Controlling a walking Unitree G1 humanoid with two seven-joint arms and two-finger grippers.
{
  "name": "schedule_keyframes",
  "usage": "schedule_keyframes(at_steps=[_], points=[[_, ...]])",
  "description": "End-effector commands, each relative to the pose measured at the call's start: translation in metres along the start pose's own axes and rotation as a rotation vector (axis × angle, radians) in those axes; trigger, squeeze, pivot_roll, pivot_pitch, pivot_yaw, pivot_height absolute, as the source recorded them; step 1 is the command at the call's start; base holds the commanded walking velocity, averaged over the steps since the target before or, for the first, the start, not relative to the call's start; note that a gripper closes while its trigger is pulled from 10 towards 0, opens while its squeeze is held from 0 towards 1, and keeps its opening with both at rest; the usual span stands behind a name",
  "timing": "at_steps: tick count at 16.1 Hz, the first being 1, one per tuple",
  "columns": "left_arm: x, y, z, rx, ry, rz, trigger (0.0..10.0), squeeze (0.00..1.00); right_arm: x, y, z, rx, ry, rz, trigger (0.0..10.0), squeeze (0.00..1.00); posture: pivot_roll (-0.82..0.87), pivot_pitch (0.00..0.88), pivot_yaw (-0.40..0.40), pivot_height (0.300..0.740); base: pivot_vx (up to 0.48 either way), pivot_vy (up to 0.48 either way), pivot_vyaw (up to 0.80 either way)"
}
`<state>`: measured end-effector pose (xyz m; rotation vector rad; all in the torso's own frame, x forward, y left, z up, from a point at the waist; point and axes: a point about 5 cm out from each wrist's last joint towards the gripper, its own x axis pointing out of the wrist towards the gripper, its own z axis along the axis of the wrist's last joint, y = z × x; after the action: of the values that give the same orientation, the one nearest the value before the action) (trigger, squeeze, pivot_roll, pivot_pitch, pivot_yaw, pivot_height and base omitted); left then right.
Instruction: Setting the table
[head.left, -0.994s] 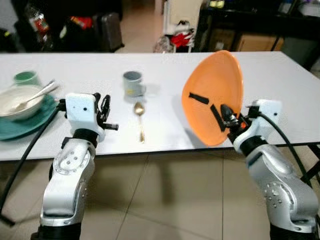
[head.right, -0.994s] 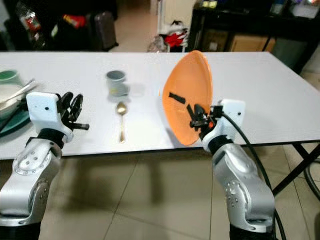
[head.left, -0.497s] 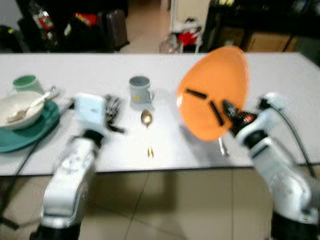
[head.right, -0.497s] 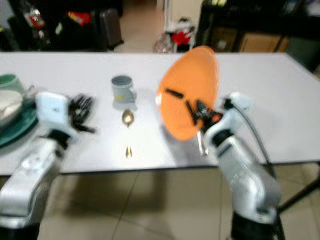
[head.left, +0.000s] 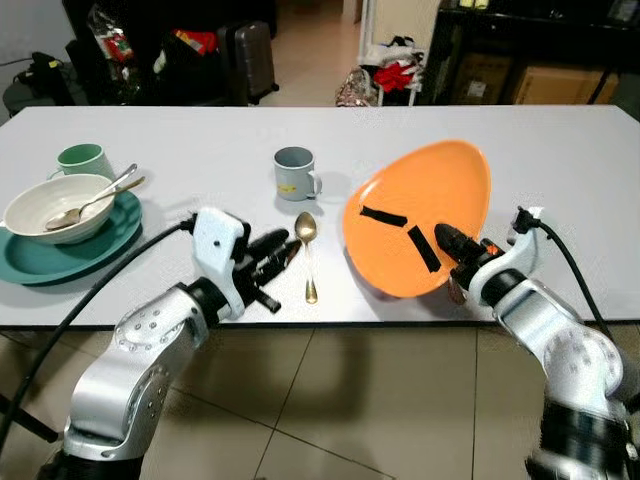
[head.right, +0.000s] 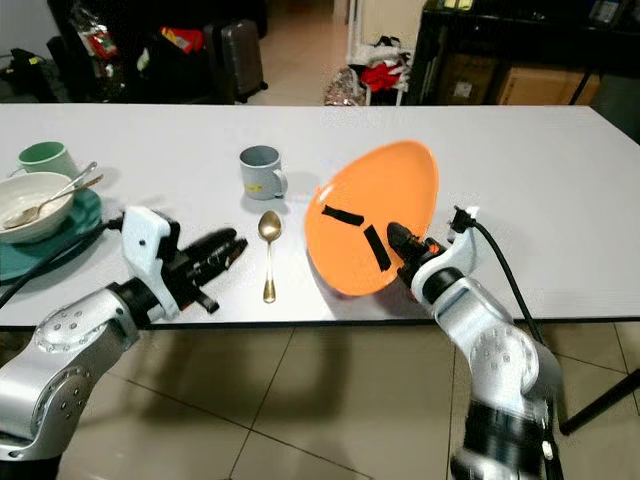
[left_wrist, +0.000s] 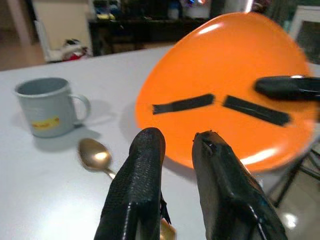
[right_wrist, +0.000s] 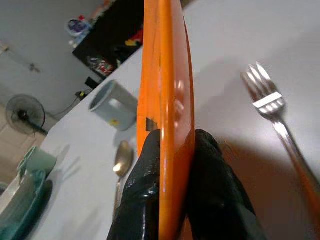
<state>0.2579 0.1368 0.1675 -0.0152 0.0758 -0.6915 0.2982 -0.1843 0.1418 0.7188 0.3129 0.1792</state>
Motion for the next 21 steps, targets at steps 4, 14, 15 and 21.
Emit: schedule_keyframes(at_steps=[4, 14, 15, 21], points=[[-0.011, -0.012, 0.002, -0.023, 0.014, -0.138, 10.0, 0.00, 0.028, -0.005, -0.009, 0.216, 0.031, 0.027, 10.0, 0.00, -0.06, 0.036, 0.051, 0.740, 0.000, 0.000, 0.00], [-0.019, -0.018, 0.004, -0.048, 0.035, -0.198, 10.0, 0.00, 0.053, -0.002, -0.029, 0.464, 0.087, 0.032, 10.0, 0.00, -0.02, 0.052, 0.057, 0.740, 0.000, 0.000, 0.00], [-0.019, -0.018, 0.004, -0.047, 0.036, -0.197, 10.0, 0.00, 0.053, -0.003, -0.029, 0.464, 0.087, 0.027, 10.0, 0.00, -0.02, 0.052, 0.057, 0.740, 0.000, 0.000, 0.00], [-0.018, -0.017, 0.004, -0.044, 0.035, -0.197, 10.0, 0.00, 0.061, -0.008, -0.036, 0.495, 0.133, -0.023, 10.0, 1.00, -0.02, 0.043, 0.055, 0.740, 0.000, 0.000, 0.00]])
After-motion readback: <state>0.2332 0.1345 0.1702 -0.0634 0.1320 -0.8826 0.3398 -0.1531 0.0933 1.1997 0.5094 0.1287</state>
